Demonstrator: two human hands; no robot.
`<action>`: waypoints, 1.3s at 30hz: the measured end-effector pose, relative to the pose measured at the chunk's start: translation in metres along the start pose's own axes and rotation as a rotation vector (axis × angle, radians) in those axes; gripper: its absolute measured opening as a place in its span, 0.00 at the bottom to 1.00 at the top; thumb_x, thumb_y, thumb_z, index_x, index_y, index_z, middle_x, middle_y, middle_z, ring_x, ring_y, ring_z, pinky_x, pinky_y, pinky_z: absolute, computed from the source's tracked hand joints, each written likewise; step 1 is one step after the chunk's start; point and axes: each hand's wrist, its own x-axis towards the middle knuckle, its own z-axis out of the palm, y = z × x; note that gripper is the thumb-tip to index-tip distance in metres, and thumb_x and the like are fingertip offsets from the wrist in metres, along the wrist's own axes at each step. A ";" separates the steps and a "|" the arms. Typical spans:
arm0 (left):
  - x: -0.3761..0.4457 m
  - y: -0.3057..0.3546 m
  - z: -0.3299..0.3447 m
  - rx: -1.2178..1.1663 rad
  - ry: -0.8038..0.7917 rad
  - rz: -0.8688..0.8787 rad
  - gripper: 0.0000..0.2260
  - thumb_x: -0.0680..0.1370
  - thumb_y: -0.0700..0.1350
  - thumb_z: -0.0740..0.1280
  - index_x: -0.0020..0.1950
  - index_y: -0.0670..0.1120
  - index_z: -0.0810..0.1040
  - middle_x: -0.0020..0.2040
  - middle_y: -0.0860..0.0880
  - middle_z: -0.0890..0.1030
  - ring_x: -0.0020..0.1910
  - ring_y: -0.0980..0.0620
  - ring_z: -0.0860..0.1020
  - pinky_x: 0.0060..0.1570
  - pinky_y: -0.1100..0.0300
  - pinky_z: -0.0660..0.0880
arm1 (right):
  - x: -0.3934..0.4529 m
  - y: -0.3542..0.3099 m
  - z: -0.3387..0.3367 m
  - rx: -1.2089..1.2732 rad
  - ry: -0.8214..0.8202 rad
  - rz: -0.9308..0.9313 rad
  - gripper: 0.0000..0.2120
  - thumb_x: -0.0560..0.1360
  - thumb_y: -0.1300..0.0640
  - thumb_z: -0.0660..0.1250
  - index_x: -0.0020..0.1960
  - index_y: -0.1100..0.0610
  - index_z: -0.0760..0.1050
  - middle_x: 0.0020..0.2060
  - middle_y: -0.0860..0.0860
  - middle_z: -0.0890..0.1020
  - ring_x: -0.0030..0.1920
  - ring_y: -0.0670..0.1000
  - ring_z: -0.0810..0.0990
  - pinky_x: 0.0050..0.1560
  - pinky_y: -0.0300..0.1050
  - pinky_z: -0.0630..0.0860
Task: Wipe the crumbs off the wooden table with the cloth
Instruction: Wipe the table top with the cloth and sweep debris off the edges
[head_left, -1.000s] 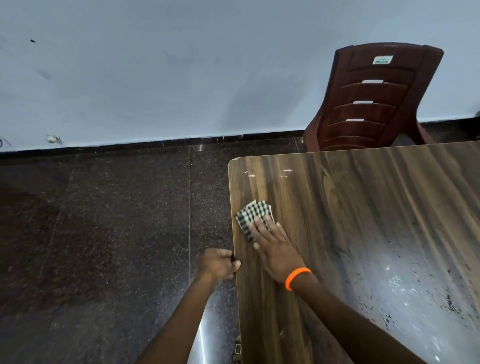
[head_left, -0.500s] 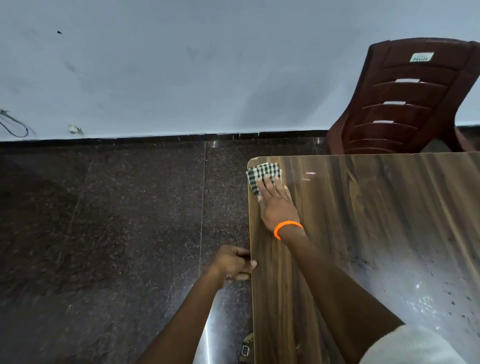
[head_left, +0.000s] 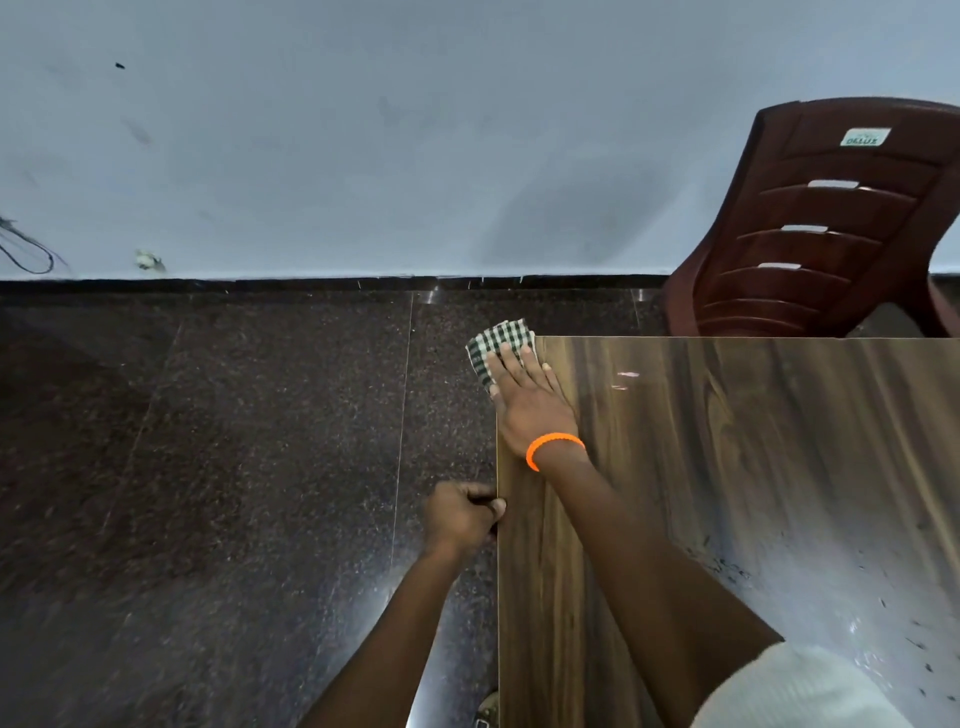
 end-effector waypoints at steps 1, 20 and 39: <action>0.001 0.001 0.001 0.007 0.012 -0.004 0.06 0.76 0.34 0.72 0.52 0.37 0.85 0.46 0.37 0.86 0.40 0.44 0.83 0.44 0.46 0.83 | 0.001 0.005 -0.001 -0.001 0.006 0.000 0.25 0.86 0.50 0.47 0.82 0.46 0.49 0.82 0.44 0.51 0.82 0.50 0.46 0.81 0.52 0.46; 0.005 0.012 0.000 0.011 -0.082 -0.147 0.08 0.77 0.31 0.68 0.45 0.41 0.85 0.39 0.42 0.84 0.38 0.47 0.82 0.45 0.48 0.83 | -0.030 0.022 0.003 0.034 0.022 0.005 0.25 0.85 0.50 0.50 0.82 0.46 0.52 0.81 0.43 0.54 0.82 0.50 0.47 0.81 0.52 0.45; -0.023 0.073 0.084 0.908 0.040 0.648 0.40 0.71 0.44 0.75 0.80 0.45 0.61 0.80 0.45 0.62 0.79 0.47 0.58 0.78 0.57 0.55 | -0.071 0.084 -0.013 0.039 0.042 0.108 0.27 0.85 0.52 0.51 0.82 0.48 0.50 0.82 0.44 0.52 0.82 0.50 0.44 0.81 0.52 0.45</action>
